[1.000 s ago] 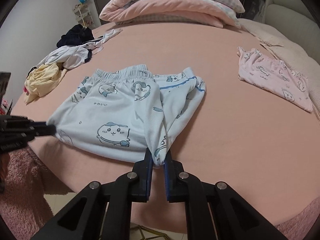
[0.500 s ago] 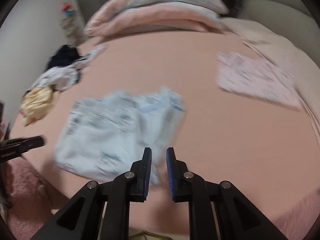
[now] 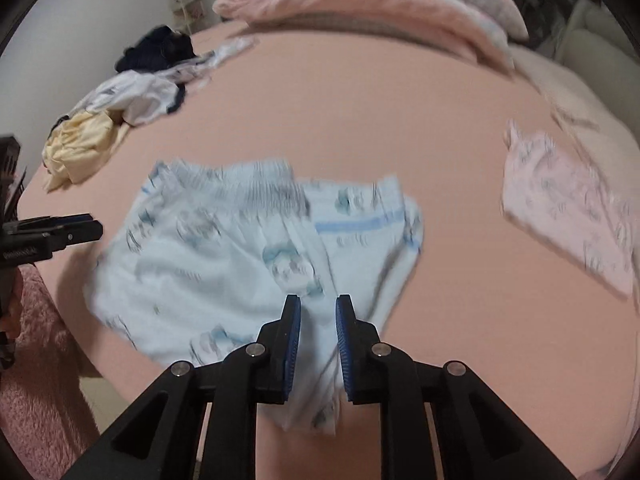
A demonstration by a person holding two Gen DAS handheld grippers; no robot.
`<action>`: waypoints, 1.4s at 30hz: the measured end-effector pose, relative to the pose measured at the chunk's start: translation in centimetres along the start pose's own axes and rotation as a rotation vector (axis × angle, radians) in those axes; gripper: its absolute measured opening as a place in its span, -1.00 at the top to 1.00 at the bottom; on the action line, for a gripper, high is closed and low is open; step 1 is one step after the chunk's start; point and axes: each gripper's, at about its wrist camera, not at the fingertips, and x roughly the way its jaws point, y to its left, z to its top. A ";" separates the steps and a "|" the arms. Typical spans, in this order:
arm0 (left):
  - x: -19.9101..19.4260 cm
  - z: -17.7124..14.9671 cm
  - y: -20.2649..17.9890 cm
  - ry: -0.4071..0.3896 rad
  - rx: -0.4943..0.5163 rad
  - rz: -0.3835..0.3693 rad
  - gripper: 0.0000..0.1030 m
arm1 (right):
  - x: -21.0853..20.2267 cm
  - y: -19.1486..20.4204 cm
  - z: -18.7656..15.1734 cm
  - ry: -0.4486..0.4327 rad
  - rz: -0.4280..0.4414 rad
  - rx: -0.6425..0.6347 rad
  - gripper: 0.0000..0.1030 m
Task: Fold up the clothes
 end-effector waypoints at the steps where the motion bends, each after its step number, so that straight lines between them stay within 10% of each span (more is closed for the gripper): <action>1: 0.2 0.4 -1.4 -0.013 0.048 -0.003 0.14 | 0.1 0.6 0.5 -0.014 0.023 -0.014 0.66; 6: 1.4 1.6 -1.7 0.014 0.087 0.020 0.14 | 4.3 3.6 2.3 0.070 0.087 -0.052 0.63; 13: 3.0 3.2 -0.2 0.076 0.085 0.060 0.08 | 2.2 -3.1 2.6 0.032 0.074 0.055 0.59; 21: 5.6 4.7 -7.5 0.070 0.306 0.087 0.08 | 5.2 0.6 4.9 0.082 0.048 -0.008 0.58; 26: 4.5 5.3 -2.4 0.108 0.098 0.088 0.08 | 4.2 -2.9 6.5 0.050 0.075 0.149 0.38; 31: 1.2 2.8 -2.9 0.084 0.193 0.061 0.09 | -0.5 -2.5 4.6 -0.008 0.154 0.139 0.38; 37: 3.8 -0.6 -4.5 0.194 0.309 0.139 0.07 | 0.9 1.0 -0.1 0.086 0.046 0.004 0.45; 42: 0.5 0.1 -1.4 0.132 0.161 0.158 0.09 | -0.3 -3.4 -2.2 0.074 -0.083 0.145 0.39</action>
